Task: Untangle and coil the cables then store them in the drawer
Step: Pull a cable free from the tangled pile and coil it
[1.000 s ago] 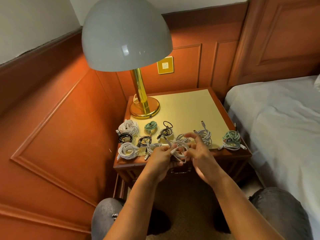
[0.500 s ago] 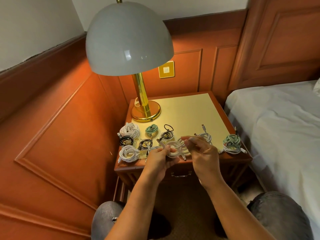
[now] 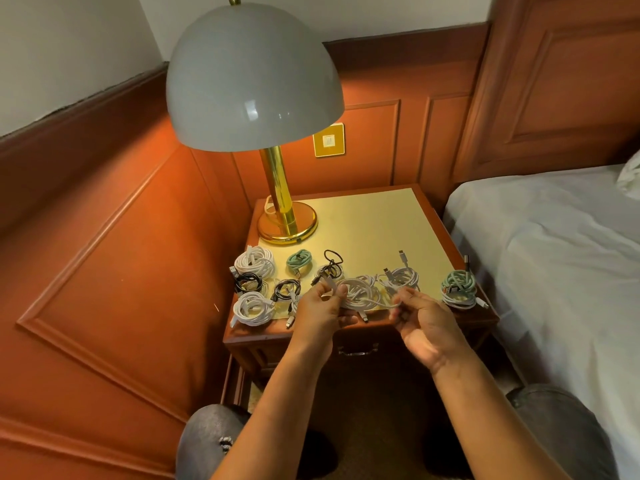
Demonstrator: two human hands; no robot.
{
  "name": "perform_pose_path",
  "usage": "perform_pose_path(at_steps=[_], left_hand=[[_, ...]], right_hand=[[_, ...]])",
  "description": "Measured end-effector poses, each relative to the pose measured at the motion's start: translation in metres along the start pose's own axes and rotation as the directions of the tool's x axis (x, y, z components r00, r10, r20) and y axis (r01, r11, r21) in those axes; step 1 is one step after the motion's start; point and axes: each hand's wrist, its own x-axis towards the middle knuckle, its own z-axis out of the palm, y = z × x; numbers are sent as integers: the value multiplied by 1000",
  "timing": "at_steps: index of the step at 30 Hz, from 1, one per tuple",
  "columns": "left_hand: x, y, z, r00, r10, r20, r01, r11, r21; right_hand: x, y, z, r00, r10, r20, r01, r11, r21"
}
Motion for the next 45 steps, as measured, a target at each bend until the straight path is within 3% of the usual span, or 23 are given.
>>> perform_pose_path(at_steps=[4, 6, 12, 19, 22, 26, 31, 34, 38, 41, 43, 45], left_hand=[[-2, 3, 0, 995, 98, 29, -100, 993, 70], [-2, 3, 0, 992, 122, 45, -126, 986, 105], [-6, -3, 4, 991, 108, 79, -118, 983, 142], [-6, -16, 8, 994, 80, 78, -99, 955, 280], [-2, -17, 4, 992, 116, 56, -128, 944, 304], [-2, -14, 3, 972, 233, 36, -226, 882, 413], [-4, -14, 5, 947, 312, 69, -309, 839, 448], [-5, -16, 4, 942, 328, 67, -316, 806, 500], [-9, -21, -1, 947, 317, 43, -296, 817, 495], [-6, -16, 3, 968, 249, 43, -245, 881, 405], [-2, -12, 4, 978, 205, 44, -208, 924, 319], [0, -11, 5, 982, 186, 37, -189, 946, 263]], right_hand=[[0, -4, 1, 993, 75, 88, -37, 928, -372], [-1, -5, 2, 986, 94, 138, -23, 894, -448], [-6, -7, 8, 958, 82, 277, 48, 900, -433], [-17, -4, 19, 960, 37, 279, 93, 893, -440], [-21, -3, 20, 971, -15, 238, 126, 880, -457], [-25, -1, 18, 962, 27, 270, 86, 914, -397], [-30, 14, 24, 931, -244, 271, 358, 753, -553], [-26, 14, 25, 867, -450, 213, 469, 593, -654], [-16, -11, 33, 872, -487, 49, 434, 724, -536], [1, -23, 32, 910, -412, -45, 364, 845, -392], [8, -22, 31, 925, -380, -8, 341, 838, -426], [10, -18, 33, 922, -367, 123, 369, 736, -567]])
